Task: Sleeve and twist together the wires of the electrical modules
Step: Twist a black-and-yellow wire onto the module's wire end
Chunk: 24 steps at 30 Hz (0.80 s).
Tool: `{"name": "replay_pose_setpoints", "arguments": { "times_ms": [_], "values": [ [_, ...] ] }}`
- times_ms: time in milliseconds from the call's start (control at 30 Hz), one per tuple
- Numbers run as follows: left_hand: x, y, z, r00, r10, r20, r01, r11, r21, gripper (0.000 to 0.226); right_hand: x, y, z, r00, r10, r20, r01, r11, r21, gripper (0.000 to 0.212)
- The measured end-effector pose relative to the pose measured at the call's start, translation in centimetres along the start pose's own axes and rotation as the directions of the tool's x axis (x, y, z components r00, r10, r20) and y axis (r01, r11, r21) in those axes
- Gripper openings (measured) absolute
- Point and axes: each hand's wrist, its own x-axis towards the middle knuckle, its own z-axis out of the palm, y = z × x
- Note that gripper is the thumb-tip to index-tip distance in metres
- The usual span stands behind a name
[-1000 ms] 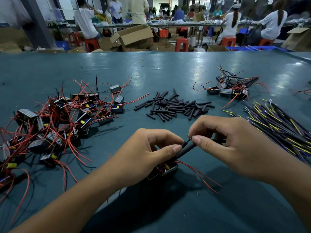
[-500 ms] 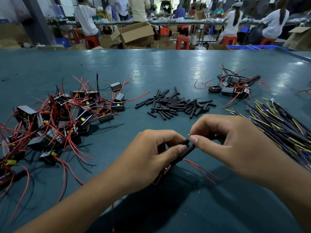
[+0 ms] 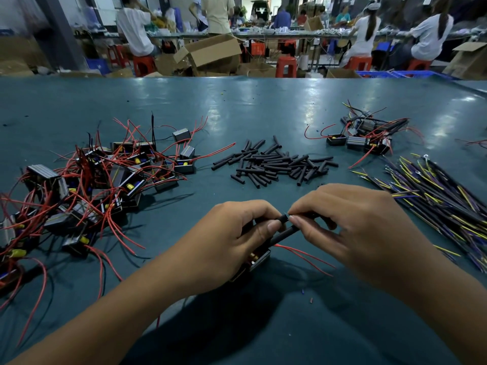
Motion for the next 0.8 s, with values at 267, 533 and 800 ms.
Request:
{"name": "replay_pose_setpoints", "arguments": {
  "times_ms": [267,533,800],
  "values": [
    [0.0,-1.2,-1.1,0.997,0.069,0.043,-0.076,0.978,0.193,0.007,-0.1,0.4,0.8,0.994,-0.072,-0.078,0.067,0.996,-0.060,0.014],
    [0.0,-0.7,-0.8,0.985,0.159,0.061,-0.171,0.921,0.350,0.028,0.1,0.7,0.5,0.989,-0.135,-0.056,0.132,0.989,-0.060,0.023],
    [0.1,-0.2,-0.7,0.963,0.265,0.043,-0.246,0.805,0.540,0.032,0.1,0.4,0.3,0.991,-0.134,0.014,0.135,0.988,-0.081,0.030]
  ]
}}
